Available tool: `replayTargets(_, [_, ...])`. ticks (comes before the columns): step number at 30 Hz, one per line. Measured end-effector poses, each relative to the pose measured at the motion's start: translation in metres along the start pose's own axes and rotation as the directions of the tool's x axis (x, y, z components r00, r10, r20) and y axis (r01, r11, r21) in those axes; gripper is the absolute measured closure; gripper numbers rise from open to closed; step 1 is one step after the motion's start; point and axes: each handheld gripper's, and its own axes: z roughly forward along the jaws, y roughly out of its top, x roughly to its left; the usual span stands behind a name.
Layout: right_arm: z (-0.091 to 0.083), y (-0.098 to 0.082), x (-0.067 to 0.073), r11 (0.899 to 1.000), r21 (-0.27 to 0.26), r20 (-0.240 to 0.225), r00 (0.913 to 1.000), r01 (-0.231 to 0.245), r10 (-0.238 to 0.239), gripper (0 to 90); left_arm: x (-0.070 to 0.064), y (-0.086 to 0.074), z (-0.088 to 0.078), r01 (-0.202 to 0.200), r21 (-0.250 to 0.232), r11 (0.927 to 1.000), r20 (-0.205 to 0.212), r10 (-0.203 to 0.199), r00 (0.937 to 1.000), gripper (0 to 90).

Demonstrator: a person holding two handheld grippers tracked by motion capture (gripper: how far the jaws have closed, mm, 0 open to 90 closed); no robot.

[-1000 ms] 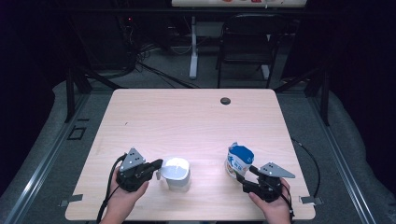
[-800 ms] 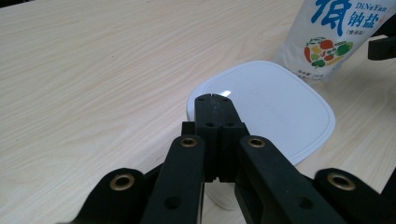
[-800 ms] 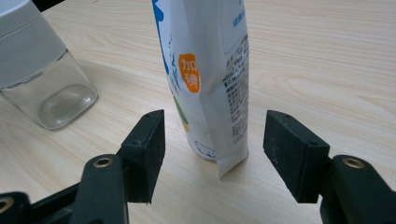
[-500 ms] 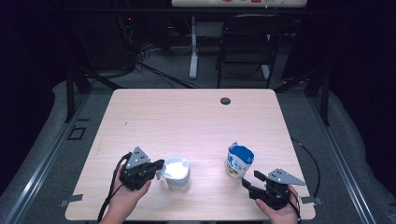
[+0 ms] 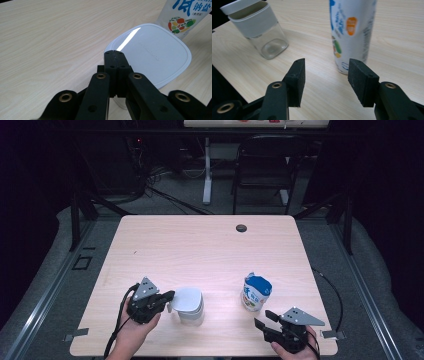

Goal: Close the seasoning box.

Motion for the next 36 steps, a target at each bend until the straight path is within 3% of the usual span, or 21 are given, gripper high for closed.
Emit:
replayTargets(8, [0.006, 0.004, 0.014, 0.999, 0.006, -0.035, 0.9983, 0.046, -0.046, 48.2, 0.0, 0.0, 0.0, -0.001, 0.001, 1.0, -0.001, 0.001, 1.0, 90.0])
replayTargets(18, [0.027, 0.009, 0.025, 0.997, 0.024, -0.065, 0.9951, 0.077, -0.075, 48.0, 0.0, 0.001, 0.001, -0.001, 0.001, 1.0, -0.001, 0.001, 1.0, 90.0])
replayTargets(36, [0.071, 0.044, 0.051, 0.992, 0.012, -0.091, 0.9882, 0.125, -0.123, 46.9, -0.001, 0.001, 0.001, 0.001, -0.005, 1.0, 0.004, -0.001, 1.0, 90.0])
